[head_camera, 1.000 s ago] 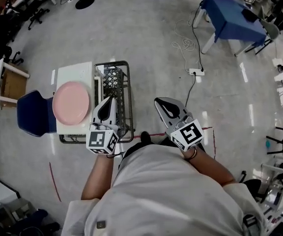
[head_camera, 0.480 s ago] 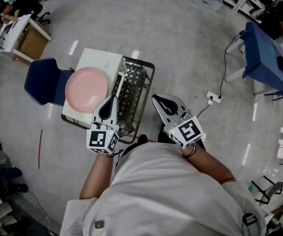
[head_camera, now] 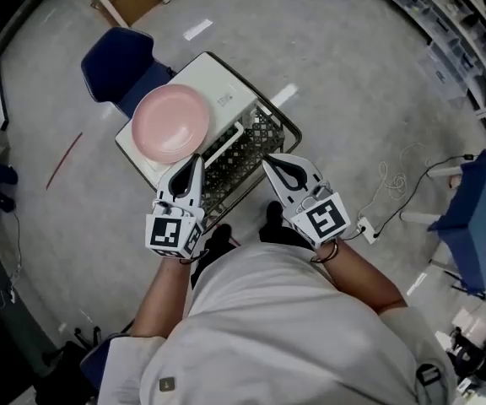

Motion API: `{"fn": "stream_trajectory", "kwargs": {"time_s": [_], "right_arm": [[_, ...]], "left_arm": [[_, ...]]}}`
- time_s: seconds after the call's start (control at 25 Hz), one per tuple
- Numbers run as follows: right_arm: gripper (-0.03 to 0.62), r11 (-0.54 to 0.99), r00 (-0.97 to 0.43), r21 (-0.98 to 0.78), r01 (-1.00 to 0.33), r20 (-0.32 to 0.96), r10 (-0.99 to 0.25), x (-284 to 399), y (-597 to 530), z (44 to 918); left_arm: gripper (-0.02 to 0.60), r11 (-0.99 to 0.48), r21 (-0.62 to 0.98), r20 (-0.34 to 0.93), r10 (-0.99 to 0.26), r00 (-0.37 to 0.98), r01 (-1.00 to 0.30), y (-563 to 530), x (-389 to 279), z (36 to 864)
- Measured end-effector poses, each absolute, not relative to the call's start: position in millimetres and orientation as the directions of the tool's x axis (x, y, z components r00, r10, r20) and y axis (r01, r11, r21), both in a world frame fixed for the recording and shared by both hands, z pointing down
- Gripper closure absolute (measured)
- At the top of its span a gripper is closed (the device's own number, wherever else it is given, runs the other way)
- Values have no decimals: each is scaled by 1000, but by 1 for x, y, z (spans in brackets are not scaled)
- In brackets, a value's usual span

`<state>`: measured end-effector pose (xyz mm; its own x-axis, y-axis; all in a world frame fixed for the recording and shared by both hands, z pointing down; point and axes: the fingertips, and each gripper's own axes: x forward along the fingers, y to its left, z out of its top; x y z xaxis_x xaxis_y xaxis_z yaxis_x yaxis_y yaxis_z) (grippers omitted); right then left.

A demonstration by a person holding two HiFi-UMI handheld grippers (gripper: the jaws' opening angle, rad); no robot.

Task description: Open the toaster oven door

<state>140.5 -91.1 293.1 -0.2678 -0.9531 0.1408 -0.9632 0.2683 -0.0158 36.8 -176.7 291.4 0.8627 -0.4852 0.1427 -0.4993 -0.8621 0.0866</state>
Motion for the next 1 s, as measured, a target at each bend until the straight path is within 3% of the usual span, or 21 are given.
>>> {"fn": "stream_trajectory", "kwargs": {"time_s": [0.2, 0.52, 1.0], "right_arm": [[574, 476, -469, 8, -879, 166, -868, 144, -112, 319], [574, 658, -634, 17, -753, 246, -733, 112, -129, 358], [572, 872, -725, 146, -468, 500, -473, 74, -148, 423]], "left_arm": [[566, -747, 83, 177, -641, 747, -660, -167, 13, 308], [566, -616, 49, 215, -762, 611, -786, -165, -39, 324], [551, -696, -7, 401, -660, 635, -718, -166, -44, 400]]}}
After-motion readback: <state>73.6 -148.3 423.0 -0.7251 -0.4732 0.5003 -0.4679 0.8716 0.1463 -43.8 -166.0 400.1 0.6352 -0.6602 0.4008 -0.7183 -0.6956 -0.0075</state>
